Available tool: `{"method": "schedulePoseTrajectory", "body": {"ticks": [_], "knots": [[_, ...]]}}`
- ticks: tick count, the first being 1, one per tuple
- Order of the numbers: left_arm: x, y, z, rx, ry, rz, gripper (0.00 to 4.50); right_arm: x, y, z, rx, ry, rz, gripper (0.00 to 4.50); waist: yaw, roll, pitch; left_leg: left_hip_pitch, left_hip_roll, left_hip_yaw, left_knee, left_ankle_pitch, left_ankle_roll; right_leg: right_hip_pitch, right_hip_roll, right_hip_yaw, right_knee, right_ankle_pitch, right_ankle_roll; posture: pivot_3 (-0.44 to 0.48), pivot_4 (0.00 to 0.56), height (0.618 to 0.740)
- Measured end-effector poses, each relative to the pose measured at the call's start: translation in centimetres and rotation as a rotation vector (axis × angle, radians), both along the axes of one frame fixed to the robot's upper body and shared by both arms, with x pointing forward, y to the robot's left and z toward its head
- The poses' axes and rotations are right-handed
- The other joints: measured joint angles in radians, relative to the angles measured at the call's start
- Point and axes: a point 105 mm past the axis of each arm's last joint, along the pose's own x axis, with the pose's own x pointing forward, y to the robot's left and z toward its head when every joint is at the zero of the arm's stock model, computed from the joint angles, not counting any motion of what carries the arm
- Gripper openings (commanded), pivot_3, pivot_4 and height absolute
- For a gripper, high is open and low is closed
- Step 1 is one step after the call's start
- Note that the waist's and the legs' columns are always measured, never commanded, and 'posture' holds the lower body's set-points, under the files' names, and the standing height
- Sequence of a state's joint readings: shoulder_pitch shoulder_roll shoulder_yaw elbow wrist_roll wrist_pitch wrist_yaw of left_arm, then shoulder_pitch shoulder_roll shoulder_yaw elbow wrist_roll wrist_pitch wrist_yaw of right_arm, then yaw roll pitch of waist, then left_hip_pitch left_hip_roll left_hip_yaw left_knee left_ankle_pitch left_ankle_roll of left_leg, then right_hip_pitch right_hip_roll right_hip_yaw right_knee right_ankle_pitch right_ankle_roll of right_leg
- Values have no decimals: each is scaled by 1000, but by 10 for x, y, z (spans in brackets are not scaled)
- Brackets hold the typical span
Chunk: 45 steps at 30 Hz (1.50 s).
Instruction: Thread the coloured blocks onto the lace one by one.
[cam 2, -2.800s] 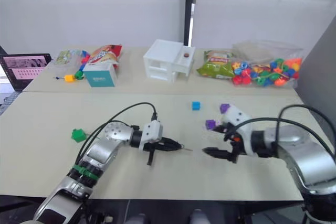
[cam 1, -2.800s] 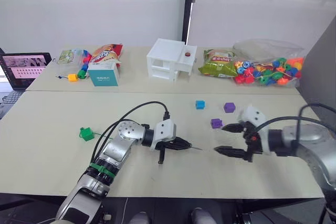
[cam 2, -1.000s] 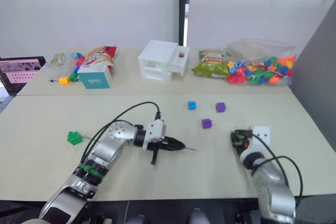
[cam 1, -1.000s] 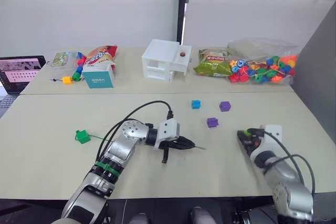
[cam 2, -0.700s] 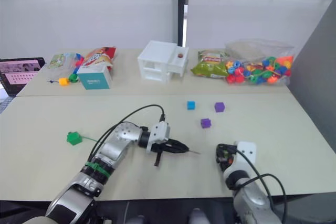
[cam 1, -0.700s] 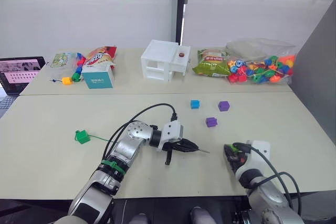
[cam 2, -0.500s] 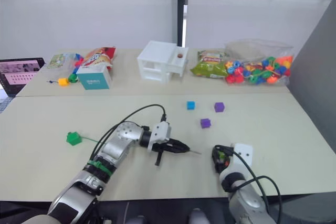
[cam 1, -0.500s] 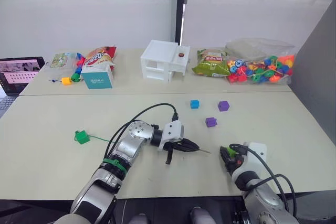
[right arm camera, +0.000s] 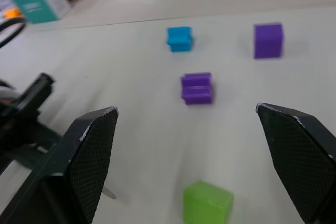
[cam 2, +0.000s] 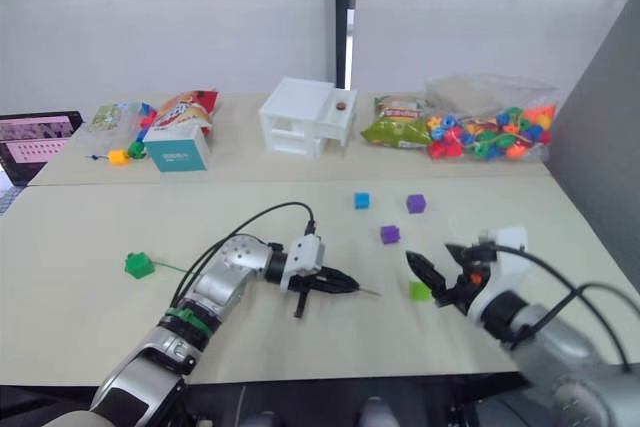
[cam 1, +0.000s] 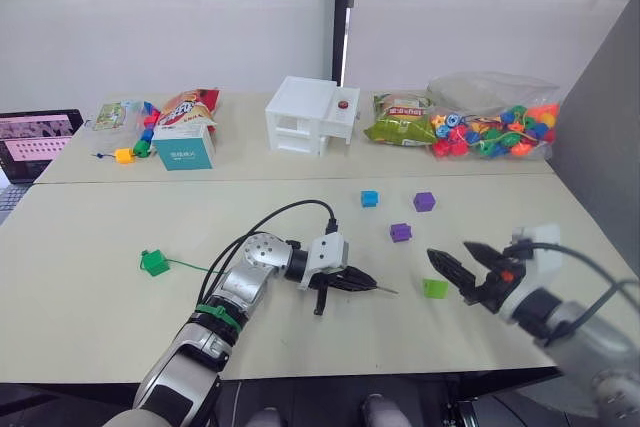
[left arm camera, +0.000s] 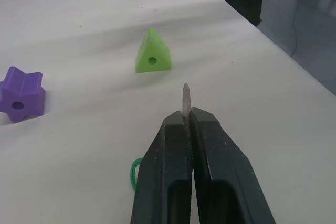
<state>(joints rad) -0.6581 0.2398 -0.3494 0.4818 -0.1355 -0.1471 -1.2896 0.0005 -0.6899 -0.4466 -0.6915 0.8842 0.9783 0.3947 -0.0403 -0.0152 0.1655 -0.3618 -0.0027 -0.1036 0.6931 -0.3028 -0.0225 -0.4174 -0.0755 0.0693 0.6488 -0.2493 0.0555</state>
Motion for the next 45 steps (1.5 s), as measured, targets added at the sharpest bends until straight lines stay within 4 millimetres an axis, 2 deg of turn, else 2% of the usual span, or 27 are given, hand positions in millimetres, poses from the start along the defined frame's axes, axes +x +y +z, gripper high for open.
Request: {"method": "schedulePoseTrajectory", "body": {"ticks": [2,5,6,9,12,15,20,23,26,33,40,45], "knots": [[1,2,-1,2,-4,13,0,-5,4,-4,-144,65,136,4444,3,0,0,-1,-1,1,0,0,0,1,-1,0,-1,0,0,0,150,740],[1,3,-1,8,-14,22,0,-11,12,-14,-269,135,291,4444,9,0,0,-2,-1,0,2,0,0,0,-1,0,-1,0,0,0,150,740],[1,4,-1,7,-16,27,0,-12,12,-22,-403,172,375,4444,8,2,1,-2,-2,2,2,0,1,0,-2,1,-1,0,1,0,150,740],[-2,4,-2,0,-23,29,0,-5,-8,-34,-723,243,526,4444,3,3,1,-2,0,3,2,0,0,-1,-2,0,-4,0,2,0,150,740],[-4,2,-1,-6,-33,33,0,11,-17,-42,-835,243,582,4444,3,2,1,-4,0,3,2,0,0,-3,-2,0,-3,0,2,0,150,740],[-5,0,3,-18,-51,29,0,17,-22,-52,-903,281,629,4444,5,2,1,-6,0,3,2,0,0,-5,-2,0,-2,1,1,0,150,740],[-8,0,3,-23,-52,36,0,26,-13,-61,-942,289,709,4444,5,2,1,-6,0,2,2,0,0,-5,-2,0,-2,1,1,0,150,740],[-7,2,3,-23,-58,50,0,35,-8,-60,-961,271,724,4444,6,2,1,-5,0,2,3,0,0,-5,-2,0,-2,1,1,0,150,740],[-6,2,4,-27,-63,65,0,40,-2,-60,-970,258,746,3693,6,2,1,-5,0,2,2,0,0,-5,-2,0,-2,1,1,0,150,740],[-7,2,6,-29,-79,68,0,40,4,-63,-986,271,766,1322,2,0,0,-3,0,2,3,0,-1,-3,-2,0,-1,1,1,0,150,740],[-7,4,5,-16,-64,75,0,37,6,-62,-975,285,720,1311,6,0,0,-3,0,2,3,1,-1,-3,-2,0,-1,1,1,0,150,740],[-9,1,4,-8,-58,62,0,33,29,-63,-916,263,716,1311,-2,0,0,-3,0,2,2,0,-1,-4,-1,0,0,1,1,0,150,740]]}}
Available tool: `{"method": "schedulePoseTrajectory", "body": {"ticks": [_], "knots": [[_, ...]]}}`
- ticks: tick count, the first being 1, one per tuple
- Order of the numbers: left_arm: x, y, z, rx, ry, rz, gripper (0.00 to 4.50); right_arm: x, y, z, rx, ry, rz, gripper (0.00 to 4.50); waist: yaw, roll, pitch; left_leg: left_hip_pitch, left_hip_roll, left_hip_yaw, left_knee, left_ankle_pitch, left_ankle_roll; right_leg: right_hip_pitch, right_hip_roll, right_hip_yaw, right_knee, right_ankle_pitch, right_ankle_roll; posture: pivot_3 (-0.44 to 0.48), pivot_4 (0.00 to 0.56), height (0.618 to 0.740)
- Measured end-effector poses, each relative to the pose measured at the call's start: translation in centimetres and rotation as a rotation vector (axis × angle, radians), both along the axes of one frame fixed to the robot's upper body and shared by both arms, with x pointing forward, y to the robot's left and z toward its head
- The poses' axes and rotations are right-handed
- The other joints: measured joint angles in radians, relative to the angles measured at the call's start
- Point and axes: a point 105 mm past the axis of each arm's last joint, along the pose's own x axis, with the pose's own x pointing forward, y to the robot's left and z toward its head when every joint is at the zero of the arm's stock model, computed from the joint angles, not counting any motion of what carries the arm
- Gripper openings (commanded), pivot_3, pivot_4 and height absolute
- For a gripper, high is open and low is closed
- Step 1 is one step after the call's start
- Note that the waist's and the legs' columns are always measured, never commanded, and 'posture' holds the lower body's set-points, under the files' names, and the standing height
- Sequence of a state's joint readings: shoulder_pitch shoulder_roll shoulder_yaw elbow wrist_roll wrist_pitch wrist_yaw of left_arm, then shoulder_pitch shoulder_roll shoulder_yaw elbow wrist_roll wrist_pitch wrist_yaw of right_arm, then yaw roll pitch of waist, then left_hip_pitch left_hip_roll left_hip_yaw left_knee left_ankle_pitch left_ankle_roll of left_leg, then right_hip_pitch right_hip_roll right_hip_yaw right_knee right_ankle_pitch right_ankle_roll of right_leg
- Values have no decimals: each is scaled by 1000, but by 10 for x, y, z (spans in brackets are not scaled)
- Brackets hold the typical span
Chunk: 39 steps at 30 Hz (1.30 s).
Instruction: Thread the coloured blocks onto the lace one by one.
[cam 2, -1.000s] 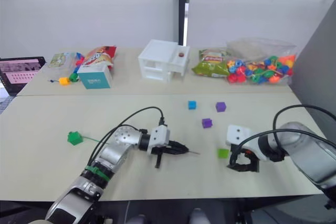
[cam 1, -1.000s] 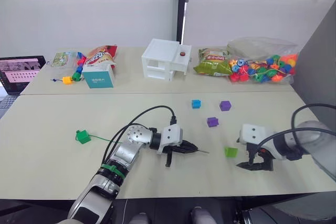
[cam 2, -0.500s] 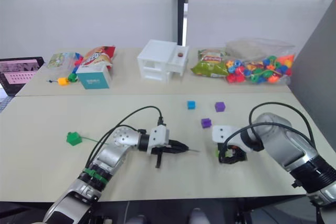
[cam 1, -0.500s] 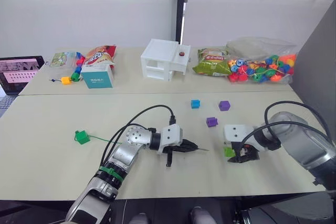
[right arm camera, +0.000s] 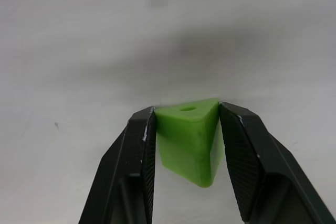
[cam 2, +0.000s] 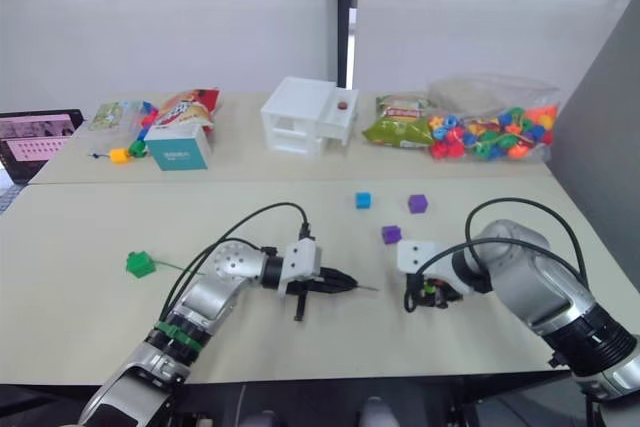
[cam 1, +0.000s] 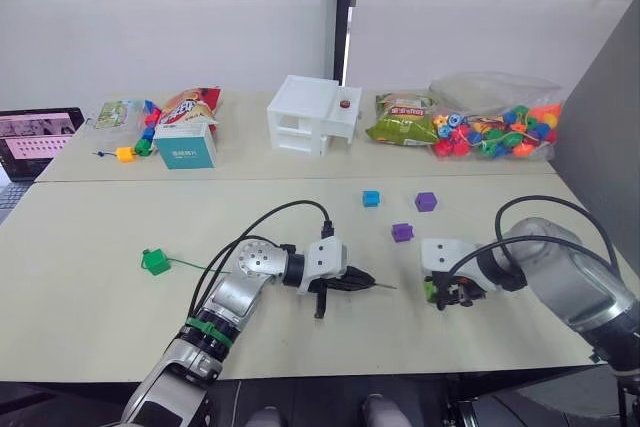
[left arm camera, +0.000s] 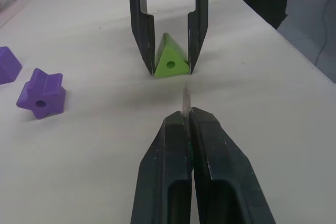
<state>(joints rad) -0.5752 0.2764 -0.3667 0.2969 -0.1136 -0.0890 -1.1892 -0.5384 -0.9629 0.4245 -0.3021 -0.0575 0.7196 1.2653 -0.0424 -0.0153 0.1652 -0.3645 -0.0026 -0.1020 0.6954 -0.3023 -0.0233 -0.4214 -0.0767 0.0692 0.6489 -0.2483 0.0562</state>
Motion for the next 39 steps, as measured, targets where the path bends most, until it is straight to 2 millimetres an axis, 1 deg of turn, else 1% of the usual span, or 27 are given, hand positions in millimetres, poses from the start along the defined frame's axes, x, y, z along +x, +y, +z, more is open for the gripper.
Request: {"method": "schedulePoseTrajectory", "body": {"ticks": [2,5,7,9,10,19,34,35,36,39], "knots": [[0,-1,1,5,-7,-5,0,-1,7,-1,17,2,-9,1311,2,0,0,0,0,0,0,0,0,0,0,0,0,0,0,0,150,740],[1,0,-1,15,-5,0,0,1,9,-1,20,-5,-46,1311,3,0,0,0,0,0,0,0,0,1,0,0,0,0,0,0,150,740],[2,0,-2,17,-1,1,0,2,9,-2,26,-1,-77,2349,2,-1,0,1,0,0,0,0,0,1,0,0,0,0,0,0,150,740],[1,-1,-2,16,-1,-1,0,3,7,-1,29,-9,-101,3033,3,-1,-1,1,0,0,0,0,0,1,0,0,0,0,0,0,150,740],[1,-1,-2,17,-1,-2,0,4,7,0,29,-18,-103,3272,4,-1,-1,1,0,0,0,0,0,1,0,0,0,0,0,0,150,740],[1,-1,-2,17,-1,-2,0,1,-1,1,-7,-29,-46,3272,22,-1,-1,-1,-1,0,0,0,0,0,-1,0,-1,0,0,0,150,740],[1,-1,-3,21,-6,-1,0,-4,-10,0,-41,19,-85,3272,31,-1,-1,-1,-1,0,0,0,0,0,-1,0,-1,0,0,0,150,740],[1,-1,-3,21,-7,-1,0,-4,-10,0,-40,20,-85,2762,31,-1,-1,-1,-1,0,0,0,0,0,-1,0,-1,0,0,0,150,740],[1,-1,-3,21,-7,-1,0,-5,-10,-1,-39,23,-83,2531,31,-1,-1,-1,-1,0,0,0,0,0,-1,0,-1,0,0,0,150,740],[1,-1,-3,23,-8,-1,0,-6,-6,-3,-26,41,-76,1483,29,-2,-1,0,-1,0,0,0,0,1,-1,-1,-1,0,0,0,150,740]]}}
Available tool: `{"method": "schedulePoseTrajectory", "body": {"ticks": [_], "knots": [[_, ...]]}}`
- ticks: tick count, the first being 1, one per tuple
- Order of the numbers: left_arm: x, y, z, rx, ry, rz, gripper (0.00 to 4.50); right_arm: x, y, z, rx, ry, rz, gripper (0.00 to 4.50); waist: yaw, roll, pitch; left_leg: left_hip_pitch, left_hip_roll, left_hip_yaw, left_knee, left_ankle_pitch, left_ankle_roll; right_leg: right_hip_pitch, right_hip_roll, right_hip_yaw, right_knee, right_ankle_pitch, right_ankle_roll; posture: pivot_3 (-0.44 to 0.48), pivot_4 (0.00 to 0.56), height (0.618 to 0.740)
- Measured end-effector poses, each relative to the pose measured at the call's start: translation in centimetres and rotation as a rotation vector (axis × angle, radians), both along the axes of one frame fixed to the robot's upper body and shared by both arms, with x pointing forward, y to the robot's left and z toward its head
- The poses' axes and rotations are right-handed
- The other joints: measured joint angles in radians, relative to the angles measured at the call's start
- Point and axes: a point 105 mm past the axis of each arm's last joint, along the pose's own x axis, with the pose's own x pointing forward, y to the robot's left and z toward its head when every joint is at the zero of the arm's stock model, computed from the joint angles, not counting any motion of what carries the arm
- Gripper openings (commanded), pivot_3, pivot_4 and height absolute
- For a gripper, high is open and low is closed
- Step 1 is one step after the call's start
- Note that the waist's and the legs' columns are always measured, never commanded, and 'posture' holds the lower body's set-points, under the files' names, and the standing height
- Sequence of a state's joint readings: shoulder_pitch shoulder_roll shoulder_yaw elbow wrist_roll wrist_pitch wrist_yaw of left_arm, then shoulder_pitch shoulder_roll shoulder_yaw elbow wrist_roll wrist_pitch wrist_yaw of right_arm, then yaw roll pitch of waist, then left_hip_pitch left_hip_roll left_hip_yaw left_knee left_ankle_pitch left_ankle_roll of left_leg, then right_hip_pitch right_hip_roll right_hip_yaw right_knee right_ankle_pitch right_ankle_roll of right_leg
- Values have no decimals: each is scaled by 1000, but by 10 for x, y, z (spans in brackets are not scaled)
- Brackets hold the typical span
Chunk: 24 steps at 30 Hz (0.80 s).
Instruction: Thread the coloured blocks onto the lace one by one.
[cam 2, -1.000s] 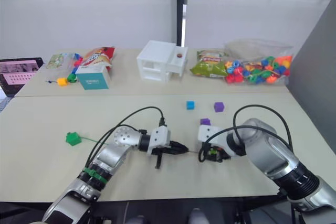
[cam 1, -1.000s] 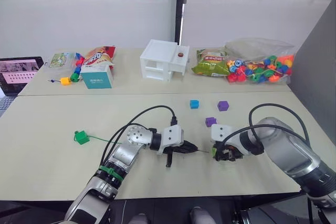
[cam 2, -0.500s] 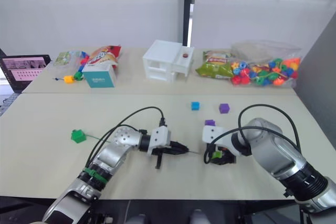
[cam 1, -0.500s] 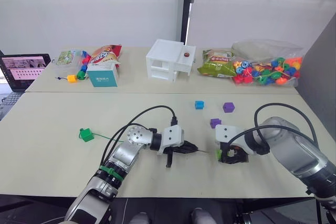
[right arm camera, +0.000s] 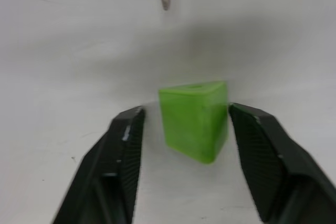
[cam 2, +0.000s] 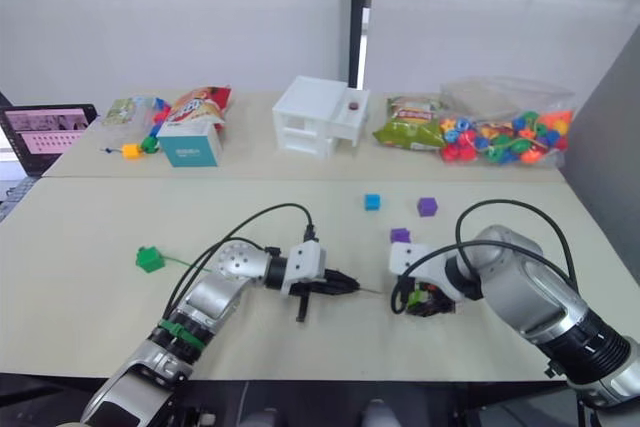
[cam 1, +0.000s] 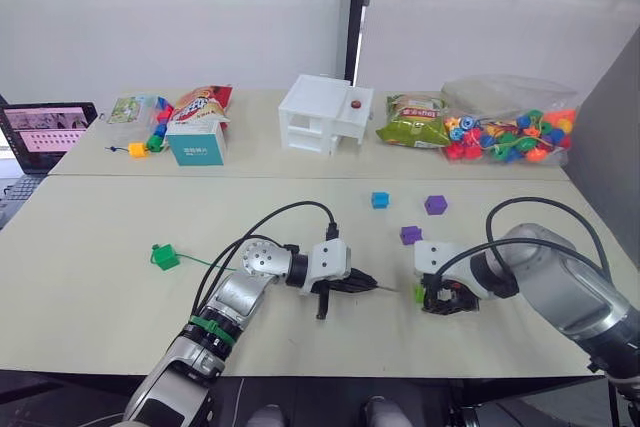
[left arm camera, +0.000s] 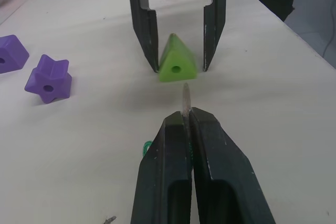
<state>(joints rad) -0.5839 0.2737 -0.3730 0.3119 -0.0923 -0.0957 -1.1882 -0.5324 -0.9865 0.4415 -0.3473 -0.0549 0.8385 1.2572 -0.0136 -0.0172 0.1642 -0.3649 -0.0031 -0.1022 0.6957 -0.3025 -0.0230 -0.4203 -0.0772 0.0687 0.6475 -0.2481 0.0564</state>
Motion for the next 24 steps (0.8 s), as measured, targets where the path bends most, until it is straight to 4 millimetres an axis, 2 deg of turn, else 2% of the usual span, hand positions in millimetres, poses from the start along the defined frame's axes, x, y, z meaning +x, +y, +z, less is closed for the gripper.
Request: {"method": "schedulePoseTrajectory", "body": {"ticks": [1,10,24], "knots": [[0,-1,0,-1,0,-1,0,1,0,-1,1,0,-4,1281,-2,0,0,1,0,0,0,0,0,0,0,0,0,0,0,0,150,740],[-1,-2,0,1,-13,-5,0,0,-1,-2,71,33,-74,1281,-1,-1,0,3,0,0,0,0,0,3,0,0,0,0,0,0,150,740],[1,-25,-3,20,-19,-22,0,-1,4,-2,100,31,-108,1281,-7,-1,0,3,0,0,0,0,0,2,1,0,0,0,0,0,150,740]]}}
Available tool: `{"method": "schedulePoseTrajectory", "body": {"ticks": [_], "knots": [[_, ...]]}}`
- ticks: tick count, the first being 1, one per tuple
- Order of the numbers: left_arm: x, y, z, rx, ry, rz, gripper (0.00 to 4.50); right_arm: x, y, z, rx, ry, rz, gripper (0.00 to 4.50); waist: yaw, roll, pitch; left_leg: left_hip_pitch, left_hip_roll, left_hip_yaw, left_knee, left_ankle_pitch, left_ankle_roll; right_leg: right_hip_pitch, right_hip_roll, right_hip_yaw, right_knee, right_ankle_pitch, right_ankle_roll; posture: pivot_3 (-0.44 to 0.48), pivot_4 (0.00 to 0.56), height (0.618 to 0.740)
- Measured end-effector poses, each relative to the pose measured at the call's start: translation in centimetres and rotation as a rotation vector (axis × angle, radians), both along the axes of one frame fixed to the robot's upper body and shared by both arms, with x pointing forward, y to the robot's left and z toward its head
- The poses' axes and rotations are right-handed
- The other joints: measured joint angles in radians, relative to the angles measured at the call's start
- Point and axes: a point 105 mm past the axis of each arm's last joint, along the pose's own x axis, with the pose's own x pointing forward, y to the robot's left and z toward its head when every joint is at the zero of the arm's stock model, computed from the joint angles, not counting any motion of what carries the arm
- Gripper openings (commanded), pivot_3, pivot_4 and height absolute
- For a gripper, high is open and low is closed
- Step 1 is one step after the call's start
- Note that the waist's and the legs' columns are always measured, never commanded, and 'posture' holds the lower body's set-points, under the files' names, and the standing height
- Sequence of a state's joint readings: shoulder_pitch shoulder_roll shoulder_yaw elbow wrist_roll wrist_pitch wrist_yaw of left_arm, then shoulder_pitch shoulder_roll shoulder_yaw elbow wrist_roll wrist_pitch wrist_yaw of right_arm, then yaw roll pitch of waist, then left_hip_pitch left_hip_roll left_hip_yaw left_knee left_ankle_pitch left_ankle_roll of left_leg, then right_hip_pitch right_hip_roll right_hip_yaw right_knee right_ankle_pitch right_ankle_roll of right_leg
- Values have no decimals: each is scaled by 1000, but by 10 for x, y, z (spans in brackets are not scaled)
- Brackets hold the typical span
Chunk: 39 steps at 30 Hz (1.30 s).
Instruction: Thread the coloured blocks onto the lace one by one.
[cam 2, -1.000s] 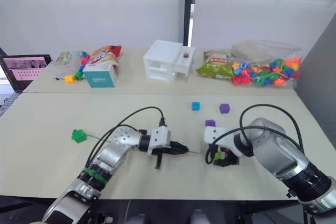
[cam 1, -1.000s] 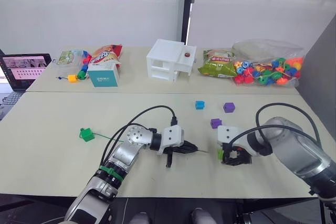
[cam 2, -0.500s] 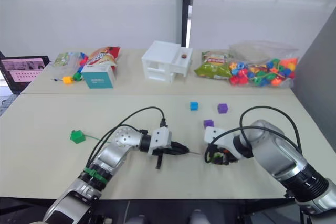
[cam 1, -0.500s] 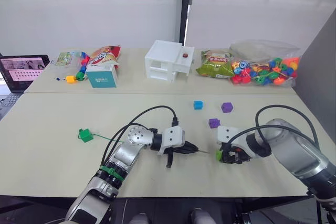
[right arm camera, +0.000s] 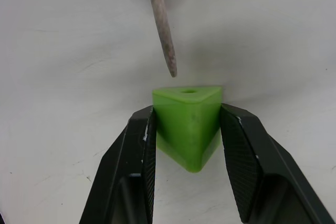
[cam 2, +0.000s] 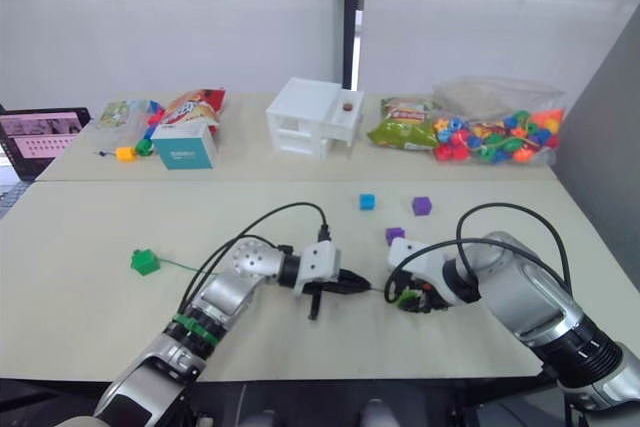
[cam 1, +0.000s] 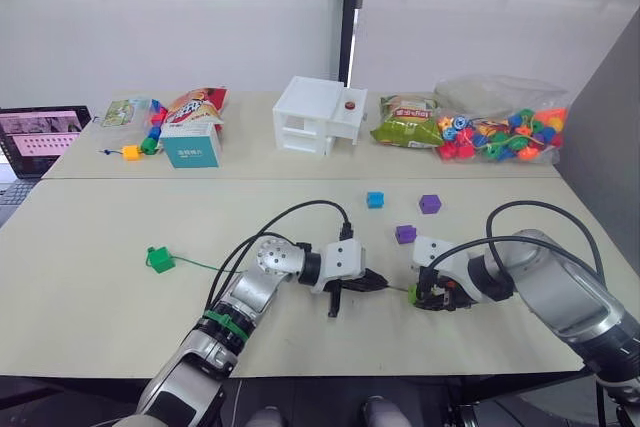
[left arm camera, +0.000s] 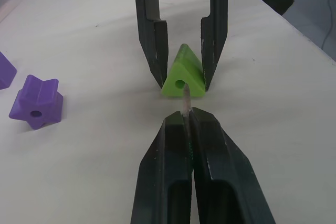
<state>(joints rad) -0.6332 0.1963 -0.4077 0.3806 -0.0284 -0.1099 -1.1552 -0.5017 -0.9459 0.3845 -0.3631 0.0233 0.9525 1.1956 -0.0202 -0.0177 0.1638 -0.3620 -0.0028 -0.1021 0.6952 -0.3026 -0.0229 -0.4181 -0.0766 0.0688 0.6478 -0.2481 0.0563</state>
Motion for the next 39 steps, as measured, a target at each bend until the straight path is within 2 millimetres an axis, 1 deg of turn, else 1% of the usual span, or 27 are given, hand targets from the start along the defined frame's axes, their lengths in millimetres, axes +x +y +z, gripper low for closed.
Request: {"method": "schedulePoseTrajectory", "body": {"ticks": [4,16,21,28,34,39], "knots": [[1,-4,-8,27,8,10,0,0,0,0,0,-1,1,1281,0,0,0,0,0,0,0,0,0,0,0,0,0,0,0,0,150,740],[6,-12,-7,8,12,41,0,-1,-2,0,-5,1,-1,1281,6,0,0,0,0,0,0,0,0,1,0,0,0,0,0,0,150,740],[3,-18,-5,-3,15,23,0,-1,-3,0,-6,2,-2,1281,6,0,0,0,0,0,0,0,0,1,0,0,0,0,0,0,150,740],[1,-18,-3,-2,10,8,0,-1,-2,0,-5,2,0,1281,6,0,0,0,0,0,0,0,0,1,0,0,0,0,0,0,150,740],[1,-10,8,-5,-20,3,0,-1,-2,0,-5,1,0,1281,6,0,0,0,0,0,0,0,0,1,0,0,0,0,0,0,150,740],[-1,-10,6,-3,-5,8,0,-1,-2,0,-4,-1,3,1281,5,0,0,0,0,0,0,0,0,0,0,0,0,0,0,0,150,740]]}}
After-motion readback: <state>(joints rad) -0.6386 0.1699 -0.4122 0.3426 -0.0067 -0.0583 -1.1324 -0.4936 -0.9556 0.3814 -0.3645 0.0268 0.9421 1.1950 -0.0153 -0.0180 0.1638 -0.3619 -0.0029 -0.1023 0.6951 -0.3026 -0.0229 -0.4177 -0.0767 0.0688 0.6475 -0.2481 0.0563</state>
